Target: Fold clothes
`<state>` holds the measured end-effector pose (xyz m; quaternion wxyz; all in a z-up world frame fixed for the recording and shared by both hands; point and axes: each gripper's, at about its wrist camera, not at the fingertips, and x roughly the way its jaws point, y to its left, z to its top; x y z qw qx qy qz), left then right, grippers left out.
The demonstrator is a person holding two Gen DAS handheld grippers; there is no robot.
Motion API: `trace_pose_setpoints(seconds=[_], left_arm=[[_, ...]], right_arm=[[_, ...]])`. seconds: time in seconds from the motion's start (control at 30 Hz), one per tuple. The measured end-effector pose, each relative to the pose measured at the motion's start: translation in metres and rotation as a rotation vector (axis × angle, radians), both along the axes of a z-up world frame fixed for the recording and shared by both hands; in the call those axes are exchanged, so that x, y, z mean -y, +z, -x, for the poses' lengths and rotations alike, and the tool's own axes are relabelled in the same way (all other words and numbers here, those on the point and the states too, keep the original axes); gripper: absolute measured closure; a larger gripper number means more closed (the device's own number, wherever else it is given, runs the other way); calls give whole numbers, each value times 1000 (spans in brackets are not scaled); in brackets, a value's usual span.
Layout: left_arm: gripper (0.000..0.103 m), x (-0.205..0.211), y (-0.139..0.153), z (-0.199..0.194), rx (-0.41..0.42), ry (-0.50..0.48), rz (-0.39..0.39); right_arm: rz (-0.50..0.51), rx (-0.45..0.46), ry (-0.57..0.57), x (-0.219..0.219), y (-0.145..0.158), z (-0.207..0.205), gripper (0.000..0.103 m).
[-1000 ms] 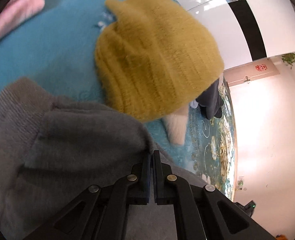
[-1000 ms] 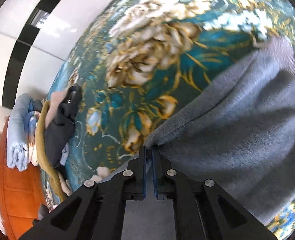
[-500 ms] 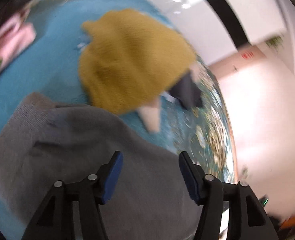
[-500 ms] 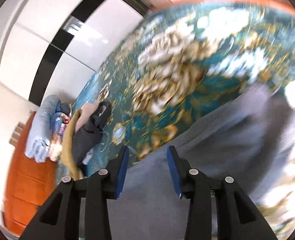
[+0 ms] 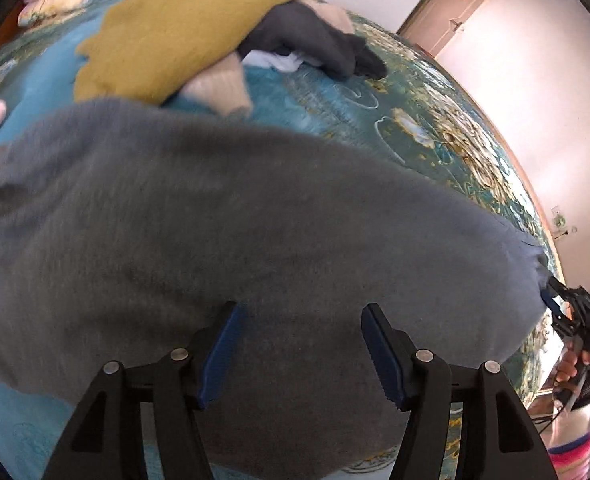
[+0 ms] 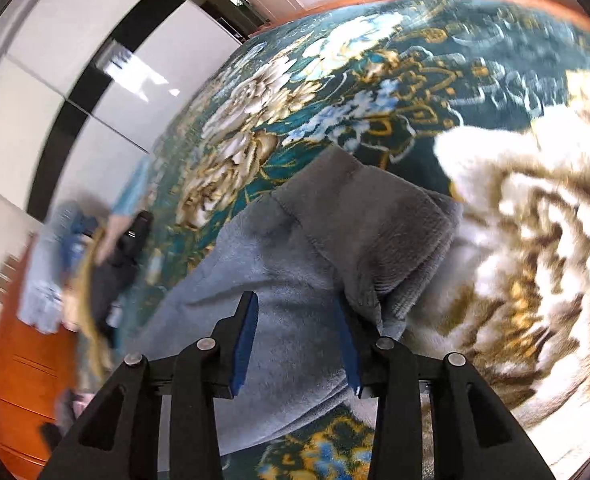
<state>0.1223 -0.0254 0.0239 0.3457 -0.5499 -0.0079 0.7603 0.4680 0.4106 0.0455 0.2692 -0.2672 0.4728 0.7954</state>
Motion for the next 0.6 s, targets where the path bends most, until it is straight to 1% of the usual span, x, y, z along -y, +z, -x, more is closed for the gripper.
trace_pose_setpoints(seconds=[0.13, 0.17, 0.2, 0.23, 0.3, 0.37, 0.43, 0.53, 0.57, 0.6], left_arm=[[37, 3, 3, 1, 12, 20, -18], [37, 7, 3, 4, 17, 30, -24], [37, 10, 3, 7, 21, 42, -25], [37, 13, 2, 10, 24, 55, -27], [37, 19, 2, 16, 38, 84, -34], [37, 26, 4, 20, 43, 110, -44], [37, 33, 9, 23, 42, 133, -55], [37, 53, 20, 31, 34, 182, -85], [37, 60, 24, 34, 30, 201, -95], [37, 67, 27, 36, 26, 218, -102]], right_arm=[[-43, -81, -3, 6, 18, -23, 63], [-45, -102, -31, 6, 21, -36, 61], [-46, -124, -60, 5, 23, -49, 57], [-40, -142, -101, 4, 21, -62, 55], [-9, -165, -141, 1, 15, -78, 52], [61, -176, -154, -4, 1, -84, 52], [97, -177, -155, -6, -7, -80, 51], [122, -198, -201, -14, -14, -76, 43], [136, -217, -214, -18, -16, -74, 40], [151, -235, -226, -22, -18, -72, 39]])
